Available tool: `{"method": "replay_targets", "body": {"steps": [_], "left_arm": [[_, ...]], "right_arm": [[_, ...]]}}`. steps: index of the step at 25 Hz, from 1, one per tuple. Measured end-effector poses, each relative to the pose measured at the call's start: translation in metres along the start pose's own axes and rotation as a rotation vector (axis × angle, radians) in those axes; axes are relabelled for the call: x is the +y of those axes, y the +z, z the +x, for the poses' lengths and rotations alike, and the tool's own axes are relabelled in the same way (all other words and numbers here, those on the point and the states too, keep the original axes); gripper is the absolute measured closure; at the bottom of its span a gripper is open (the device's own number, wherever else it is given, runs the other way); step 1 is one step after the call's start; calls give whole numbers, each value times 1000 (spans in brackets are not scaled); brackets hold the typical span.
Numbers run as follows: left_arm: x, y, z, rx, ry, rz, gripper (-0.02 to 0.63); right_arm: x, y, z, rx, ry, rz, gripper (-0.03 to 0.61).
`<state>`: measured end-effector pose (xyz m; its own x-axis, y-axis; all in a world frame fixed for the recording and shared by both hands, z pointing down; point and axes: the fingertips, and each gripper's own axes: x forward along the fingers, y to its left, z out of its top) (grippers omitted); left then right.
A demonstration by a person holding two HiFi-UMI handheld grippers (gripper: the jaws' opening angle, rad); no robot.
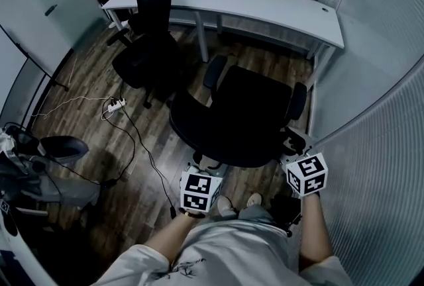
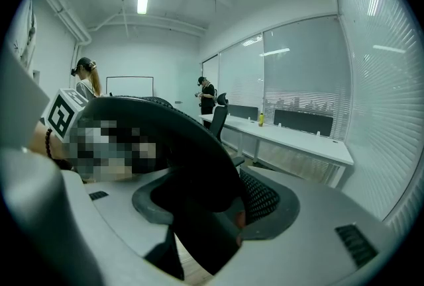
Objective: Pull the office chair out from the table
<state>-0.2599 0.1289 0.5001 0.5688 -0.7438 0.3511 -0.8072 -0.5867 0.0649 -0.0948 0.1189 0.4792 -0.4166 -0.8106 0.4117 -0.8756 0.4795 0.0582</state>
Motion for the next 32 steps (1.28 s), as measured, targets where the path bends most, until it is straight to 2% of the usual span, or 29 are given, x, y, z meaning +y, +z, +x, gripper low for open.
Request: {"method": "replay_targets", "body": {"steps": [5,15,23,32], "left_arm": [[1,-1,-12,0,16,-10,290],[-12,4,-10,-12,43,-32,290],[-14,8,-5,-6,30,-45,287],[-15,5,-18,9,55,-48,282]], "right_arm": [[10,3,-5,1,6,-6,348],[-1,5,-12,-8,41,-13,348],[-8,11,-12,-28,53,-18,348],[-12,-2,-36,-69,1,79,349]]}}
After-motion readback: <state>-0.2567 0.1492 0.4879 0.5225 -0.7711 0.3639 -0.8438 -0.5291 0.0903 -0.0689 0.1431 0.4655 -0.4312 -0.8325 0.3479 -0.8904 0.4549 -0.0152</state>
